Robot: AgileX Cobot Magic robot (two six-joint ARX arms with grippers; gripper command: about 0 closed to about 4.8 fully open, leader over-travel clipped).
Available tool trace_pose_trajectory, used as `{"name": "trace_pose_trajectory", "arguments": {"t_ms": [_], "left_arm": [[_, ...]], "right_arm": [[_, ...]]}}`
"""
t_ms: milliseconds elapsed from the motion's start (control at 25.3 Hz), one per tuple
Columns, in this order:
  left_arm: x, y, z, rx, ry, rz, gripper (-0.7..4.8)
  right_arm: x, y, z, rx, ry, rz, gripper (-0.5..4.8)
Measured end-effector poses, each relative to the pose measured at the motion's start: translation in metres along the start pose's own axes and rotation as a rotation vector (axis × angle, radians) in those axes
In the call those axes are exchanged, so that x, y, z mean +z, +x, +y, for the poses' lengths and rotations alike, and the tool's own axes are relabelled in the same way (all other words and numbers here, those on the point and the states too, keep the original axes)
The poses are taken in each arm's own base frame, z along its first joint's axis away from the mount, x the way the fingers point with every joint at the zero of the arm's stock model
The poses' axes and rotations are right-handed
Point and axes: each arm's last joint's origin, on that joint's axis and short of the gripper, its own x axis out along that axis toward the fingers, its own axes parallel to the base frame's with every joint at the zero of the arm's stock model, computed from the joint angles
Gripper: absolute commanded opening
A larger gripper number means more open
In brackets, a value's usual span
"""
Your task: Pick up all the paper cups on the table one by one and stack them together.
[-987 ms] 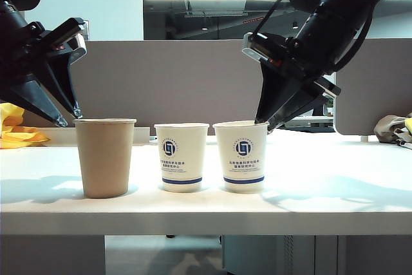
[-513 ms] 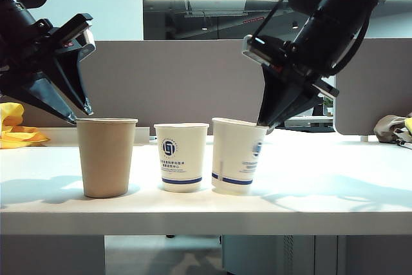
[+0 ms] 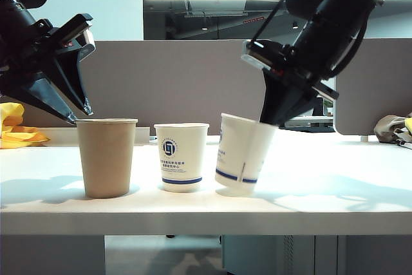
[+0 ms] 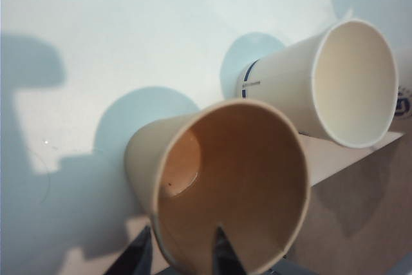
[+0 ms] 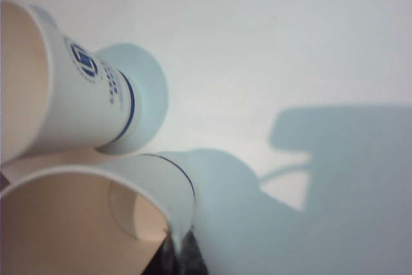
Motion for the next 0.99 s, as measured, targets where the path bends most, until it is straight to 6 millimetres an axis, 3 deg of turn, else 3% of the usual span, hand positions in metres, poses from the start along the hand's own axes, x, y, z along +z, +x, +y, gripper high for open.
{"name": "trace_pose_trajectory", "arguments": {"t_ms": [237,513,829,987], "left_arm": [[0.000,0.000,0.000,0.000,0.000,-0.001,1.21],[0.000,0.000,0.000,0.000,0.000,0.000,1.21],[0.000,0.015,0.008,0.003,-0.043,0.049,1.20],[0.001,0.015,0.008,0.003,-0.042,0.047,0.66]], "right_arm": [[0.043,-0.039,0.012,-0.010,-0.048,-0.117,-0.06],[0.065,-0.066,0.022,-0.020,-0.074,-0.182,-0.06],[0.068,-0.064,0.044,0.021,-0.121,-0.175,-0.06],[0.068,-0.056,0.059,0.049,-0.156,-0.164,-0.06]]}}
